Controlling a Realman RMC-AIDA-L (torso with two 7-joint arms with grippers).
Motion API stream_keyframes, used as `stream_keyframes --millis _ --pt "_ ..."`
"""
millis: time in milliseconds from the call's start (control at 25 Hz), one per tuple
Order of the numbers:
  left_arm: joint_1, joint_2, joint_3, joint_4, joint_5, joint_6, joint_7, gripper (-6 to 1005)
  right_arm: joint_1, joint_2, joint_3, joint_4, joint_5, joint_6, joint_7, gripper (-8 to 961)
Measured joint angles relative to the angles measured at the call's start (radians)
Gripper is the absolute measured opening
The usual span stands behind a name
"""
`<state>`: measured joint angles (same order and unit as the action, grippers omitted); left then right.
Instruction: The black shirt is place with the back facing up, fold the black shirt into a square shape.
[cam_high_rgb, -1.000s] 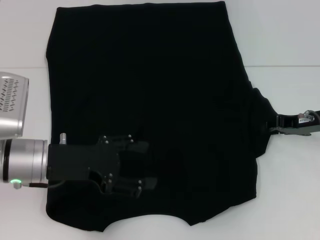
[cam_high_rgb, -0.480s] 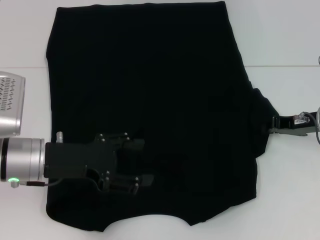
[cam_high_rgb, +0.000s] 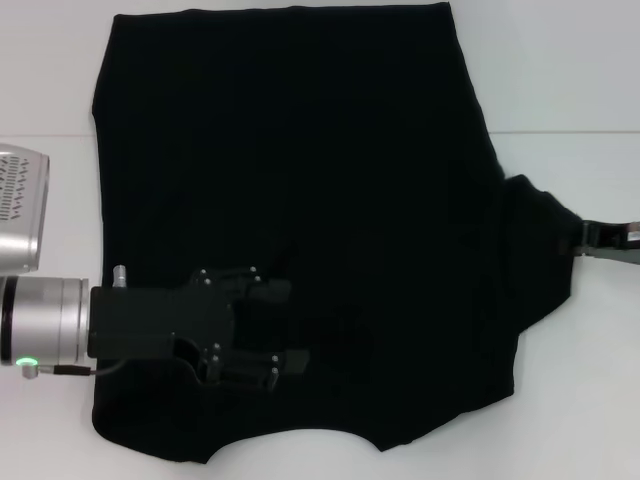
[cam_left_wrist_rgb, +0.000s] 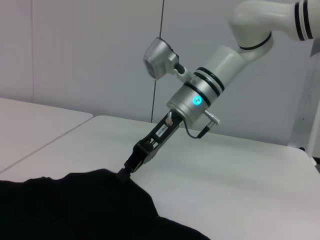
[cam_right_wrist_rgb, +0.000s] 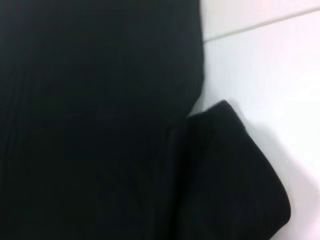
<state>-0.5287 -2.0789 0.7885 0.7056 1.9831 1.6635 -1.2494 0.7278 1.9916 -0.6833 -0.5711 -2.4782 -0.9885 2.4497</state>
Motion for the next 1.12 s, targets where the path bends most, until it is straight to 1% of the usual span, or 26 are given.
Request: stream_keyframes --millis 80,200,280,480,840,960,1120 --pt "0.002 -0.002 -0.001 0.000 0.000 0.001 -0.003 869 -0.025 -0.003 0.003 -0.034 0.023 -0.018 -0.011 11" --pt "0.004 -0.006 -0.009 0.000 -0.001 0.003 -0.003 869 -0.048 -0.019 0.009 -0.050 0.064 -0.036 -0.032 11" --pt "0.005 -0.007 -0.017 -0.002 -0.002 0.009 -0.003 869 -0.059 -0.031 0.010 -0.050 0.086 -0.044 -0.044 12" --pt "0.005 -0.009 -0.040 -0.005 -0.004 0.029 -0.002 868 -0.068 -0.044 0.010 -0.052 0.096 -0.050 -0.053 12" --pt "0.007 -0.010 -0.042 -0.011 -0.012 0.038 -0.002 867 -0.059 -0.049 0.010 -0.061 0.097 -0.047 -0.069 11" --pt "0.007 -0.013 -0.048 -0.011 -0.012 0.041 -0.002 867 -0.044 -0.050 0.010 -0.065 0.098 -0.047 -0.074 11" --pt "0.008 -0.013 -0.050 -0.010 -0.012 0.044 -0.007 867 -0.006 -0.047 0.002 -0.067 0.099 -0.074 -0.085 11"
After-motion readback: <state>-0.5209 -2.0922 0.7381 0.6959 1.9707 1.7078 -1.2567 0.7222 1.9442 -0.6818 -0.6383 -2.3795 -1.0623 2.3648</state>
